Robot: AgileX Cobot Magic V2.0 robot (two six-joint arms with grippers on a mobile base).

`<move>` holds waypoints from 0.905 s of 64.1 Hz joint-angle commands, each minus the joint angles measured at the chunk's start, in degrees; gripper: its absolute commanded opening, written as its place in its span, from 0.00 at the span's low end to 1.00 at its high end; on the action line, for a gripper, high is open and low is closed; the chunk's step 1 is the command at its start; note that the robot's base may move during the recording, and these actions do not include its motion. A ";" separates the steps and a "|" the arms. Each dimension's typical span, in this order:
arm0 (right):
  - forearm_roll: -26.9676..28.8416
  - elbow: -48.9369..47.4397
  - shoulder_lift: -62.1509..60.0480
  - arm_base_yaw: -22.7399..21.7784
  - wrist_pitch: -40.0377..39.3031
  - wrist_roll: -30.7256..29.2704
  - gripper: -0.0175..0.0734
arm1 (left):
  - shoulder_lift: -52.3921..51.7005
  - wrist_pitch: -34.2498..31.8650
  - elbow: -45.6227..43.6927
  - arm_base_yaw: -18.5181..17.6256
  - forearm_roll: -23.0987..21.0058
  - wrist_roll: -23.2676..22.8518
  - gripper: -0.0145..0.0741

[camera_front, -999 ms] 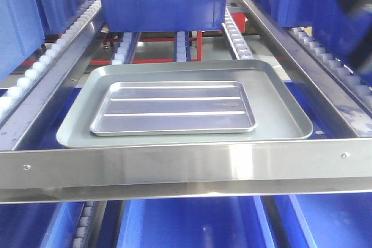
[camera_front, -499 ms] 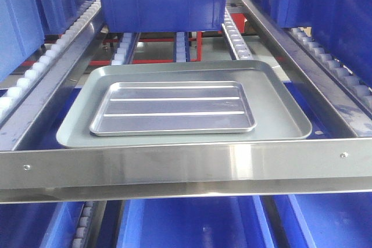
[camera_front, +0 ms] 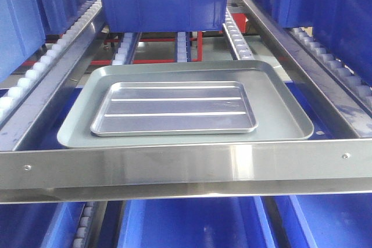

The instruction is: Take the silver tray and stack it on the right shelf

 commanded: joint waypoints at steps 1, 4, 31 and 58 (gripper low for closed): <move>-1.24 -1.61 0.56 -0.17 -4.73 -0.40 0.25 | 0.56 -4.76 -1.55 -0.20 -0.01 0.04 0.06; -1.24 -1.61 0.56 -0.17 -4.73 -0.40 0.25 | 0.56 -4.76 -1.55 -0.20 -0.01 0.04 0.06; -1.24 -1.61 0.56 -0.17 -4.73 -0.40 0.25 | -0.34 -11.58 4.32 18.40 -10.19 12.77 0.06; -1.24 -1.61 0.56 -0.17 -4.79 -0.40 0.25 | -10.63 -25.89 24.86 25.01 -11.25 12.56 0.06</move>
